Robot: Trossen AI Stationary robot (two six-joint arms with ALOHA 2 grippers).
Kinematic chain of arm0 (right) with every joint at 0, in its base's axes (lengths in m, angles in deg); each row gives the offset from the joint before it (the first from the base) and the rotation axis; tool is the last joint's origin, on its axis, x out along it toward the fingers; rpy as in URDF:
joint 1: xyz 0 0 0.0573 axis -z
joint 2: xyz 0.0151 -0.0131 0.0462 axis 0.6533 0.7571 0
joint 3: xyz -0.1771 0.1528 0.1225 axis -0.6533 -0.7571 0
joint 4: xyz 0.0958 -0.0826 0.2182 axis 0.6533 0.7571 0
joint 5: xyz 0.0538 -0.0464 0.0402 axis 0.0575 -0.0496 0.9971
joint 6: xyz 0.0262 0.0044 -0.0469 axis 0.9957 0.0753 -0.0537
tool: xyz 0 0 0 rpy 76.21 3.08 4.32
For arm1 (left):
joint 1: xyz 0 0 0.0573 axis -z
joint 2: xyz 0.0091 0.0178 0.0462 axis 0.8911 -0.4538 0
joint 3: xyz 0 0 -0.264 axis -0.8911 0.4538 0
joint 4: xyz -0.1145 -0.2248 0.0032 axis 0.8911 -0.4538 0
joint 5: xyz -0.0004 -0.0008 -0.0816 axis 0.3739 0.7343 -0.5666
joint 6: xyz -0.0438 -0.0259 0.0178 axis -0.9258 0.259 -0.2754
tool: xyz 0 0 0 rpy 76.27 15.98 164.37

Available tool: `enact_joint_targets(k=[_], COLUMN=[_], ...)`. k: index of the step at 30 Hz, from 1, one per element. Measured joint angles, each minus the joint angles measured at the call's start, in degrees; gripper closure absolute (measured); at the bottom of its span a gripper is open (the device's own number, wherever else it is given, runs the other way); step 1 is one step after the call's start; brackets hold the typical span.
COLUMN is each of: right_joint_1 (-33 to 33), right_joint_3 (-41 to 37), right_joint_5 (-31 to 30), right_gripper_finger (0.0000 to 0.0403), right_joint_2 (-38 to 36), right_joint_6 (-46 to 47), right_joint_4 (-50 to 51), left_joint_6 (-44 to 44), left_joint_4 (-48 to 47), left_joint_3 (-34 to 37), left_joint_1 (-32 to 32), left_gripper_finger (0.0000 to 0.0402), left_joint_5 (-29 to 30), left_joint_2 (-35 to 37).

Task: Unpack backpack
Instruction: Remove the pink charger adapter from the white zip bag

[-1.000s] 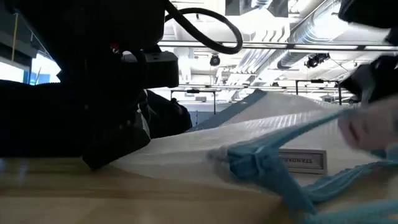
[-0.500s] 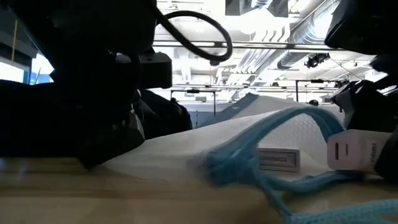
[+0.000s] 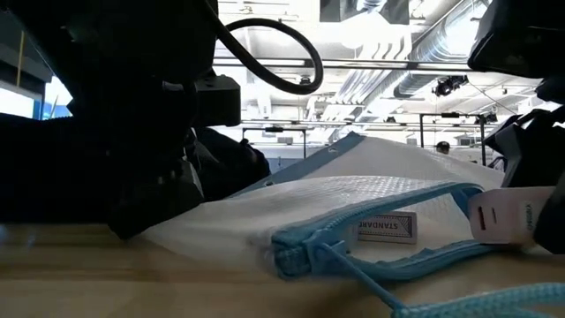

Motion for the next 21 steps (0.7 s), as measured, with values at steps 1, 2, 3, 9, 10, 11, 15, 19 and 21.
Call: enact_joint_targets(k=[1, 2, 3, 9, 10, 11, 15, 19, 21], right_joint_1=[0.0, 0.0, 0.1, 0.0, 0.0, 0.0, -0.2, -0.4, -0.7], right_joint_3=[0.0, 0.0, -0.1, -0.1, -0.1, -0.1, -0.1, 2.7, 5.6], right_joint_5=[0.0, -0.1, -0.3, -0.5, 0.2, 1.0, 1.4, 2.7, 3.3], right_gripper_finger=[0.0218, 0.0211, 0.0201, 0.013, 0.0122, 0.0118, 0.0119, 0.0132, 0.0137], right_joint_2=[0.0, 0.0, 0.0, 0.0, 0.0, 0.0, 0.0, 0.2, 0.3], right_joint_6=[1.4, 2.9, 4.2, 5.1, 5.4, 5.6, 5.8, 5.1, 2.9], right_joint_4=[-0.1, -0.3, -0.4, -0.8, -0.9, -0.9, -0.9, 4.1, 9.6], left_joint_6=[0.0, 0.0, 0.0, -0.6, -0.6, -0.6, -0.6, -0.6, -0.6], left_joint_4=[0.0, 0.0, 0.0, -0.2, -0.2, -0.2, -0.2, -0.2, -0.2], left_joint_3=[0.0, 0.0, 0.0, 0.0, 0.0, 0.0, 0.0, 0.0, 0.0], left_joint_1=[0.0, 0.0, 0.0, 0.0, 0.0, 0.0, 0.0, 0.0, 0.0], left_gripper_finger=[0.0401, 0.0401, 0.0401, 0.0401, 0.0401, 0.0401, 0.0401, 0.0401, 0.0401], left_joint_5=[0.0, 0.0, 0.0, 0.0, 0.0, 0.0, 0.0, 0.0, 0.0], left_joint_2=[0.0, 0.0, 0.0, 0.0, 0.0, 0.0, 0.0, 0.0, 0.0])
